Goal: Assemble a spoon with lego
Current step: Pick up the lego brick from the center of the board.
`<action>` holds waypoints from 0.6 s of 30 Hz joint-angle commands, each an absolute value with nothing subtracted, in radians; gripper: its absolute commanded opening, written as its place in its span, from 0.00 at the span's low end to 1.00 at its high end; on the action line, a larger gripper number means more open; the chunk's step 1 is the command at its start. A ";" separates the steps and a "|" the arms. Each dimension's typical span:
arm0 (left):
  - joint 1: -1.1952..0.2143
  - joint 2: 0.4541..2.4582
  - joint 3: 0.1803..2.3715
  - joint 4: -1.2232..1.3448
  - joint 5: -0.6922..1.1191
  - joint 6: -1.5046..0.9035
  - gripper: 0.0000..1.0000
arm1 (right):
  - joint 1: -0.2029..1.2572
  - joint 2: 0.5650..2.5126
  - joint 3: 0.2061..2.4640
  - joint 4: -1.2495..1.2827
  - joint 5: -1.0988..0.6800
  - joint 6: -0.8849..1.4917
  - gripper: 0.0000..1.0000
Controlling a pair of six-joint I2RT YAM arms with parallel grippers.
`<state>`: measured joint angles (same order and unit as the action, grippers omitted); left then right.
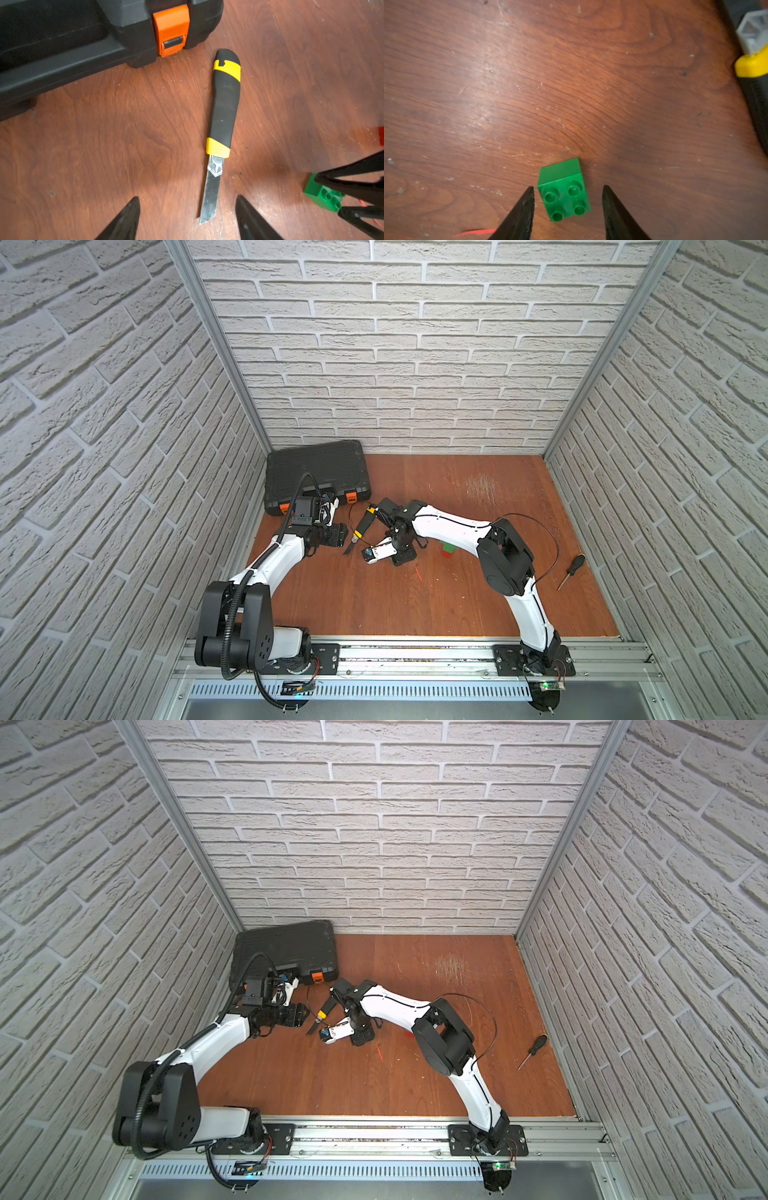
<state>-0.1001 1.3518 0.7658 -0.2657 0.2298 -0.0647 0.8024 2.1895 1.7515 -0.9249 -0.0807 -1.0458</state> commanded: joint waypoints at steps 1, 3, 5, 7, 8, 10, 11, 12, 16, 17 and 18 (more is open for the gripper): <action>-0.092 1.358 0.763 -0.235 0.245 -0.067 0.72 | 0.800 2.206 1.777 -0.958 -0.095 -1.045 0.45; -0.092 1.359 0.763 -0.235 0.245 -0.067 0.72 | 0.800 2.211 1.778 -0.955 -0.090 -1.043 0.41; -0.093 1.359 0.762 -0.234 0.247 -0.067 0.72 | 0.800 2.217 1.783 -0.960 -0.092 -1.039 0.40; -0.092 1.359 0.763 -0.235 0.248 -0.067 0.72 | 0.800 2.220 1.787 -0.960 -0.093 -1.037 0.40; -0.092 1.358 0.761 -0.234 0.248 -0.066 0.72 | 0.800 2.222 1.787 -0.961 -0.094 -1.036 0.39; -0.092 1.358 0.760 -0.233 0.248 -0.067 0.72 | 0.800 2.226 1.789 -0.962 -0.088 -1.037 0.37; -0.092 1.359 0.761 -0.232 0.249 -0.068 0.72 | 0.800 2.228 1.789 -0.961 -0.087 -1.033 0.35; -0.092 1.360 0.760 -0.233 0.248 -0.070 0.71 | 0.799 2.226 1.791 -0.960 -0.087 -1.032 0.32; -0.096 1.362 0.754 -0.220 0.258 -0.071 0.71 | 0.800 2.213 1.804 -0.969 -0.087 -1.002 0.23; -0.098 1.358 0.751 -0.215 0.261 -0.072 0.71 | 0.799 2.208 1.814 -0.977 -0.090 -0.986 0.22; -0.100 1.357 0.747 -0.210 0.265 -0.072 0.71 | 0.796 2.199 1.826 -0.990 -0.098 -0.970 0.21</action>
